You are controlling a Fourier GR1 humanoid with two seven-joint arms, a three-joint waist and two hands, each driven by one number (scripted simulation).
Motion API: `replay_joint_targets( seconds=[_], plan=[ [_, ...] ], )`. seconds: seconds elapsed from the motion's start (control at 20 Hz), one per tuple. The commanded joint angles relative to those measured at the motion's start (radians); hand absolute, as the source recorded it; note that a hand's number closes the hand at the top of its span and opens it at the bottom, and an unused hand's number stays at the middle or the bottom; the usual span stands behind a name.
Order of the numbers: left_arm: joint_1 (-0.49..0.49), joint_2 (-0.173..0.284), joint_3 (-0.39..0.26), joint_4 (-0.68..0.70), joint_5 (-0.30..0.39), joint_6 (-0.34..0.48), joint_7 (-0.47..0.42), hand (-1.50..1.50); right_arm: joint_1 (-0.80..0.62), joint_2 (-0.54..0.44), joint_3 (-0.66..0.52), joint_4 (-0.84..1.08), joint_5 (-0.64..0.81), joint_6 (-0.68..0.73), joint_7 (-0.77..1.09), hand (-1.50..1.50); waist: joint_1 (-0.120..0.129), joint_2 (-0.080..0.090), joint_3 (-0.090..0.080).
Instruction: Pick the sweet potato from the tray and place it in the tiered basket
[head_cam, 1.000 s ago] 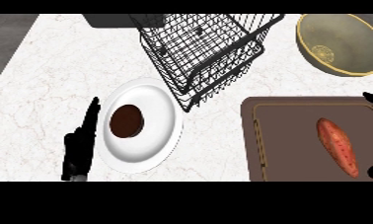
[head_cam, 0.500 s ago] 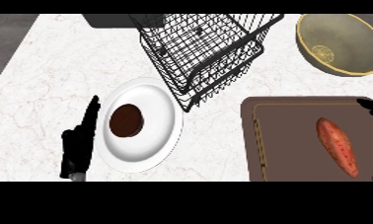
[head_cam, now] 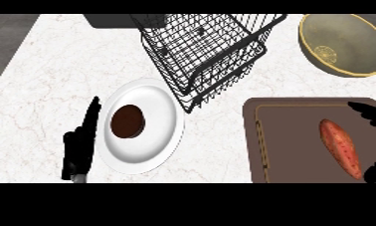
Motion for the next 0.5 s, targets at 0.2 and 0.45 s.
replay_joint_targets(
  seconds=[0.2, 0.45],
  plan=[
    [0.022, -0.013, 0.004, -0.032, -0.002, -0.028, 0.067, 0.0, 0.028, 0.101, 0.032, 0.026, 0.06, 0.014, 0.023, -1.5, -0.004, 0.006, -0.007],
    [-0.005, -0.042, 0.025, 0.071, -0.021, -0.038, -0.008, 0.0, -0.014, 0.09, -0.004, 0.124, 0.094, 0.076, -0.046, -1.5, -0.002, 0.007, -0.007]
  ],
)
